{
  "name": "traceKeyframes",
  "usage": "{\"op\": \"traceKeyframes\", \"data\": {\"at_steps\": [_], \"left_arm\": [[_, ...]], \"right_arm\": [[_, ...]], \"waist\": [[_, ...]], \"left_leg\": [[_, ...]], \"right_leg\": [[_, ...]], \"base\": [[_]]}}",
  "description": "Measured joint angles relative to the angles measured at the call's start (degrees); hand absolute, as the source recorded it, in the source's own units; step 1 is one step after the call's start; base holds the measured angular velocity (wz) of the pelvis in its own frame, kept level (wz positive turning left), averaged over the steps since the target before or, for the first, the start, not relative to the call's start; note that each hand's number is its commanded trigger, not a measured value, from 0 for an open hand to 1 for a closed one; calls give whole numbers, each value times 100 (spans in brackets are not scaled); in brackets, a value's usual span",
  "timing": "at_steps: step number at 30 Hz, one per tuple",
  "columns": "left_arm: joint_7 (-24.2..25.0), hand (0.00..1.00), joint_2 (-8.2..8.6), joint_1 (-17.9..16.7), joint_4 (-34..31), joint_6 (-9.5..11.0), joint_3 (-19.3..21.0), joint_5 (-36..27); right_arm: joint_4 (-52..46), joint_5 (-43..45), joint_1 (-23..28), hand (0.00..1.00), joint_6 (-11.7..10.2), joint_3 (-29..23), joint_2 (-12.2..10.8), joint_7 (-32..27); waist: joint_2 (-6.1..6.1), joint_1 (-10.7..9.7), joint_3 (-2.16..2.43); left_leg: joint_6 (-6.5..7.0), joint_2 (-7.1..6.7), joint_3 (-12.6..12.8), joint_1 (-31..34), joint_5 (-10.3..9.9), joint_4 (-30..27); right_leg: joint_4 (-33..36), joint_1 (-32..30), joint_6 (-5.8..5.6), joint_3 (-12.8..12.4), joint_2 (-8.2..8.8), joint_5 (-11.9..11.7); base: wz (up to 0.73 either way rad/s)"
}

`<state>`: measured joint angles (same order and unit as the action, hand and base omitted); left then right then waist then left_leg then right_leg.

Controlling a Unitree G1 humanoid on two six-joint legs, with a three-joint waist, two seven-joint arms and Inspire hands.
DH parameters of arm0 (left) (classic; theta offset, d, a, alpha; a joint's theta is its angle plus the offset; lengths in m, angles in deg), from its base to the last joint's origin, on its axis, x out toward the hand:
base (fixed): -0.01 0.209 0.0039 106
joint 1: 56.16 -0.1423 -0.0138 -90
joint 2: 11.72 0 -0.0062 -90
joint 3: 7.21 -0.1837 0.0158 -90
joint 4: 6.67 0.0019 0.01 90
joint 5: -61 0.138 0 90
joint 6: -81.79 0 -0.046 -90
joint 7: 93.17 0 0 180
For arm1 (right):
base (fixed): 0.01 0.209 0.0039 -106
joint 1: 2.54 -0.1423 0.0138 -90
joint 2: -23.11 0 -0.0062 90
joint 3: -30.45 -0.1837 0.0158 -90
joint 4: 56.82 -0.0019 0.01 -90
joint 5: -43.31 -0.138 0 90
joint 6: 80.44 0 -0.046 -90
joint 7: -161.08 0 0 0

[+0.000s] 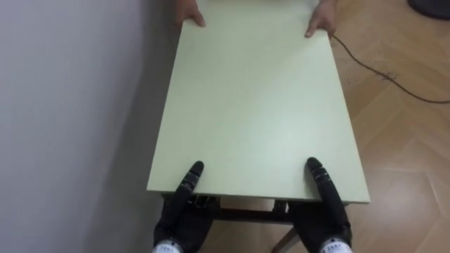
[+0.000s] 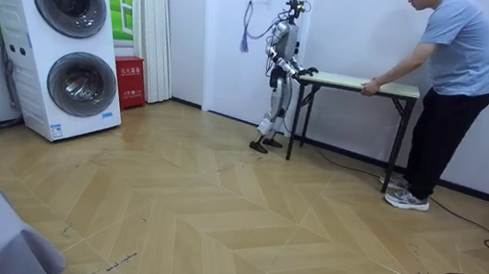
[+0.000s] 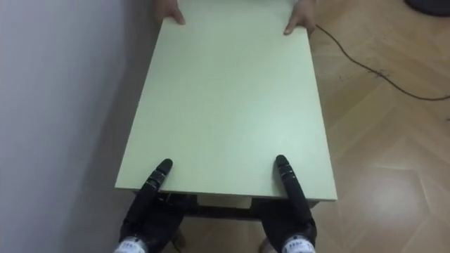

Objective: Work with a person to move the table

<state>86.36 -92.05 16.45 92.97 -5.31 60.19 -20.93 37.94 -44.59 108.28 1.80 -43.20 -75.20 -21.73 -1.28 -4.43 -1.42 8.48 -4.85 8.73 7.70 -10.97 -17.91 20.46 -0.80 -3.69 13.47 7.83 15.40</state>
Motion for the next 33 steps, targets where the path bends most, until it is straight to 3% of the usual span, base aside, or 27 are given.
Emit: {"op": "traceKeyframes", "data": {"at_steps": [3, 8, 9, 12, 13, 19, 25, 26, 28, 30, 31, 32, 33], "left_arm": [[24, 100, 7, 14, 65, -54, 133, 102], [149, 100, 51, 8, 147, -208, 287, 280], [194, 100, 76, 2, 214, -262, 339, 326], [340, 100, 116, 13, 348, -312, 443, 407], [413, 100, 119, 25, 440, -325, 481, 413], [730, 100, 131, 163, 820, -436, 596, 551], [1003, 100, 150, 228, 1276, -453, 660, 639], [1016, 100, 150, 228, 1305, -459, 672, 660], [1083, 88, 150, 269, 1449, -521, 718, 668], [1151, 67, 156, 313, 1595, -561, 790, 780], [1196, 47, 163, 342, 1669, -586, 821, 826], [1222, 25, 164, 352, 1699, -598, 838, 854], [1267, 16, 165, 364, 1746, -627, 875, 930]], "right_arm": [[83, 28, 5, 100, 60, -8, -128, 0], [114, 103, 59, 100, 198, -112, -195, 102], [149, 125, 80, 100, 248, -132, -207, 114], [267, 255, 69, 100, 297, -199, -323, 218], [313, 283, 66, 100, 324, -204, -350, 229], [464, 340, 40, 100, 428, -321, -466, 259], [758, 574, 32, 100, 567, -425, -554, 496], [785, 587, 22, 93, 586, -429, -554, 510], [903, 654, -32, 87, 645, -474, -565, 578], [1040, 702, -90, 41, 664, -483, -571, 703], [1117, 707, -124, 0, 668, -487, -572, 771], [1165, 712, -144, 0, 676, -497, -573, 811], [1266, 722, -165, 0, 730, -547, -580, 915]], "waist": [[88, -7, 4], [88, -5, 6], [80, 2, 30], [79, 8, 33], [78, 3, 55], [69, 4, 89], [29, 7, 93], [25, 7, 91], [9, 5, 92], [-1, 6, 94], [-6, 6, 97], [-7, 5, 97], [-6, 3, 97]], "left_leg": [[-49, 0, -1, -139, -30, 73], [-58, 10, 4, -243, -36, 210], [-58, 16, 4, -289, -36, 269], [-57, 33, 29, -333, -36, 318], [-57, 35, 34, -348, -36, 328], [-51, 35, 13, -365, -37, 346], [-50, 35, 6, -606, -36, 445], [-50, 35, 7, -618, -36, 445], [-47, 40, 6, -643, -34, 447], [-43, 40, 7, -646, -32, 454], [-40, 40, 7, -646, -31, 466], [-37, 39, 7, -650, -28, 471], [-35, 40, 6, -655, -27, 473]], "right_leg": [[-271, 227, -20, -45, -49, -29], [-666, 382, -45, -242, -141, -168], [-683, 404, -36, -250, -158, -200], [-686, 405, -17, -266, -173, -245], [-684, 413, -18, -262, -176, -255], [-688, 419, -14, -269, -184, -289], [-790, 657, 7, -269, -203, -344], [-794, 670, 10, -270, -205, -347], [-793, 677, 15, -273, -207, -352], [-792, 685, 11, -270, -208, -369], [-794, 693, 9, -268, -209, -373], [-794, 693, 8, -269, -209, -375], [-796, 694, 6, -267, -209, -378]], "base": [[0], [-4], [-4], [-7], [-6], [0], [0], [0], [0], [-3], [0], [0], [0]]}}
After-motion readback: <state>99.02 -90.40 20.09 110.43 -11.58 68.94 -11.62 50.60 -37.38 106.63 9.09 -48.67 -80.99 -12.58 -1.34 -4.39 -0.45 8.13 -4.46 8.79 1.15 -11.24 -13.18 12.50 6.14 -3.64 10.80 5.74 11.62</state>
